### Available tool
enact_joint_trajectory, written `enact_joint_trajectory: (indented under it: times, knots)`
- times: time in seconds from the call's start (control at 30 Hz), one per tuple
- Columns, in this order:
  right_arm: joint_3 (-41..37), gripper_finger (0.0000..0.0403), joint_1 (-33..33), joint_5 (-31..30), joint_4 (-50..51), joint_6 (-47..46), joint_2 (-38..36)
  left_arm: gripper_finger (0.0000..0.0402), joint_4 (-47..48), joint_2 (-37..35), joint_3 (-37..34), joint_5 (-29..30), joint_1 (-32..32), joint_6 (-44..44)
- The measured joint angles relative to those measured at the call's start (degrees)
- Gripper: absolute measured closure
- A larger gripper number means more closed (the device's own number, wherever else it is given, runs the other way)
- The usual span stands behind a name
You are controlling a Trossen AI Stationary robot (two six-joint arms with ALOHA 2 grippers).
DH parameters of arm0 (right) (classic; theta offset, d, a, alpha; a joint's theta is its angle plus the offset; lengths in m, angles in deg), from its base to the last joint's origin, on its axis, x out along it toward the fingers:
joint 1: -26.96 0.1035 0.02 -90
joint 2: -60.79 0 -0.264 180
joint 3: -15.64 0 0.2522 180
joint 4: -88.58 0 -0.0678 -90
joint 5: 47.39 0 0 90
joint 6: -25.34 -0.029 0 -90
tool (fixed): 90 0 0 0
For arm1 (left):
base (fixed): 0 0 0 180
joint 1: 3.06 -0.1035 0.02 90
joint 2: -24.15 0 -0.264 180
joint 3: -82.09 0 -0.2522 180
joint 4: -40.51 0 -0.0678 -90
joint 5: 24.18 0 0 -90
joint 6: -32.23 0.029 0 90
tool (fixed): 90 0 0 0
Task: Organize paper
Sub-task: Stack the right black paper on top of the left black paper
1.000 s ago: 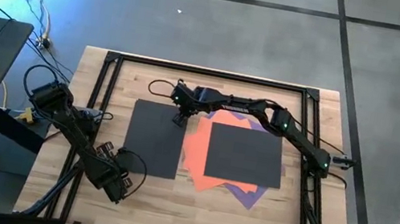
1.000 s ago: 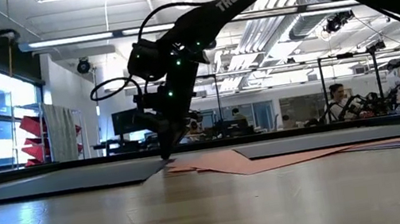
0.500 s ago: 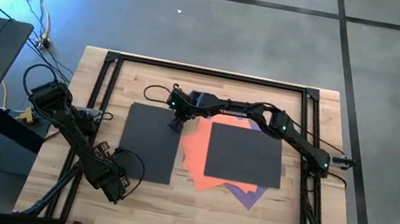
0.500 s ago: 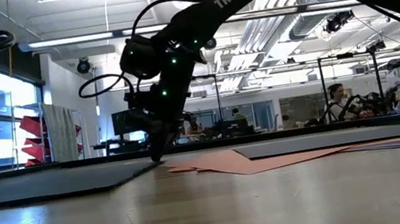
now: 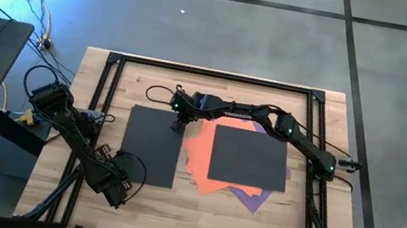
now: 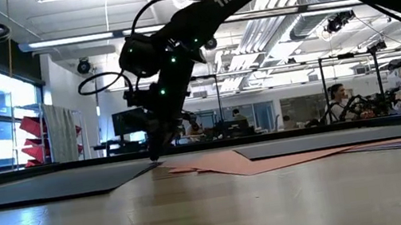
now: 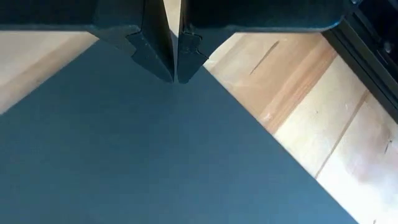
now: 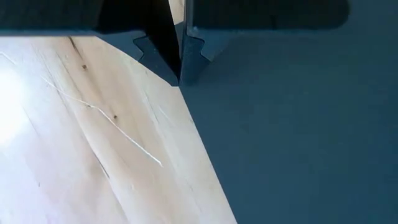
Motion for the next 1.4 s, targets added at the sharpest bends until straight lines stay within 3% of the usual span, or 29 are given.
enact_joint_trajectory:
  times: [0.13, 0.27, 0.4, 0.53, 0.83, 1.03, 1.4]
  knots:
    - [0.0, 0.0402, 0.0, -0.8, 2.8, -0.5, -1.4, 0.0402, 2.2, 0.0, 0.0, 3.8, 0.0, -2.3]
    - [0.0, 0.0402, 0.0, -2.8, 8.8, -2.5, -2.4, 0.0402, 11.0, 0.0, 0.0, 8.9, 0.0, -13.6]
    - [0.1, 0.0402, -0.2, -2.4, 13.7, -2.9, -2.4, 0.0402, 16.1, -0.1, -1.1, 7.9, -0.1, -24.3]
    - [0.0, 0.0402, -0.1, 0.4, 13.7, -2.9, -1.8, 0.0402, 15.8, -0.1, -4.4, 5.3, -0.8, -26.8]
    - [0.1, 0.0402, 0.1, 3.1, 12.3, -2.9, -0.1, 0.0402, 9.8, 0.3, -9.7, 4.6, -7.1, -23.1]
    - [0.2, 0.0402, 0.1, 3.7, 10.8, -2.5, 0.7, 0.0402, 3.0, 0.3, -10.2, 11.7, -10.8, -14.9]
    - [0.1, 0.0402, 0.9, 4.6, 7.4, -1.0, 1.0, 0.0402, -4.0, 0.3, -13.1, 16.0, -15.6, -6.7]
